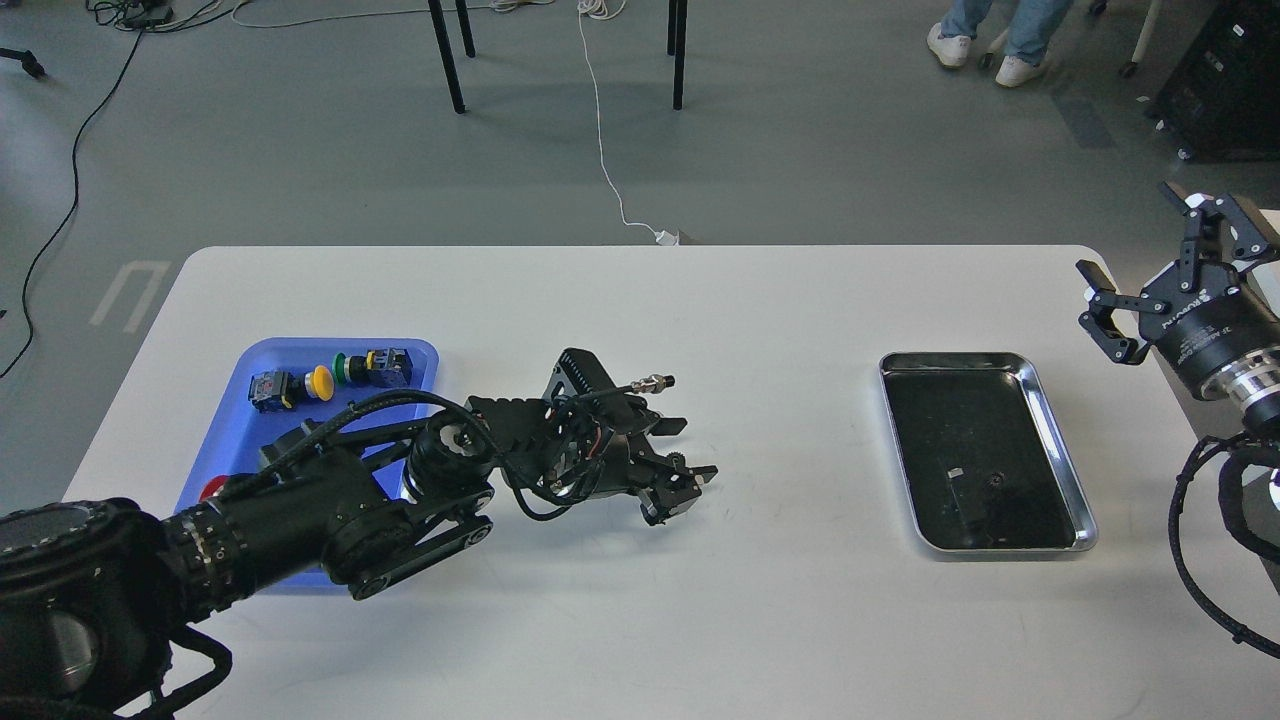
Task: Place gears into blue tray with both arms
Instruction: 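Lower the left gripper onto the black piece and grasp it, then carry the black piece into the blue tray and open the left gripper, then lift the left gripper away from the blue tray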
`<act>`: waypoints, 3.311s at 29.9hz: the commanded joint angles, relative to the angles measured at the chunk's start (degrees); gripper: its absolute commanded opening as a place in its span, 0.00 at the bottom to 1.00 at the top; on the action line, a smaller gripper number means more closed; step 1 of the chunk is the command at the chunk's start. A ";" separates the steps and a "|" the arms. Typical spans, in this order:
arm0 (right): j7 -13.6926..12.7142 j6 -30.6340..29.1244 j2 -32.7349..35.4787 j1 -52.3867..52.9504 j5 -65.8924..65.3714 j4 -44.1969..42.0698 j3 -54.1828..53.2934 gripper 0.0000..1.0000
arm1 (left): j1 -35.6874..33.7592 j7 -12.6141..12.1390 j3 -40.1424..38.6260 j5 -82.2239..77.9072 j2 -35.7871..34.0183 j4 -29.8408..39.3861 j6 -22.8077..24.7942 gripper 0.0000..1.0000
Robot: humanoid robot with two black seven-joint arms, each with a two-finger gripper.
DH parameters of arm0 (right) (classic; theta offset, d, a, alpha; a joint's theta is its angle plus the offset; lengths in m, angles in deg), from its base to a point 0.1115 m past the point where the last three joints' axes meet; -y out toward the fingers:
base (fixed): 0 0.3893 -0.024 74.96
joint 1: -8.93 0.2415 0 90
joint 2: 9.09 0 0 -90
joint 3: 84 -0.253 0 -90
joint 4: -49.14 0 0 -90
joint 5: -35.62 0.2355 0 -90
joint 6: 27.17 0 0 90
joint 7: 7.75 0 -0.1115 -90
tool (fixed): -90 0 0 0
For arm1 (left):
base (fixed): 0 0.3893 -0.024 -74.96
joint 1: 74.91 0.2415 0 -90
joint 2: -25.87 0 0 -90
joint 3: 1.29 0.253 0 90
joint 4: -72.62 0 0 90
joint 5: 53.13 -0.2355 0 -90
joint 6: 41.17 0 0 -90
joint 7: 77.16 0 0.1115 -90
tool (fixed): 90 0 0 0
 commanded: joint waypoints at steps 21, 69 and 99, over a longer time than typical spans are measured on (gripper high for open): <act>0.00 0.27 -0.56 0.10 -0.01 0.10 -1.20 0.96 | 1.67 0.21 -0.49 0.06 -0.35 -2.77 0.00 0.10; -0.09 0.18 -0.12 0.97 -0.80 -0.25 -2.25 0.96 | 11.42 6.01 -6.54 26.47 -42.37 3.04 -10.81 0.86; -2.37 -0.52 15.79 15.02 -33.74 8.63 4.85 0.96 | -2.47 1.88 -23.17 119.84 -26.64 1.29 0.00 0.98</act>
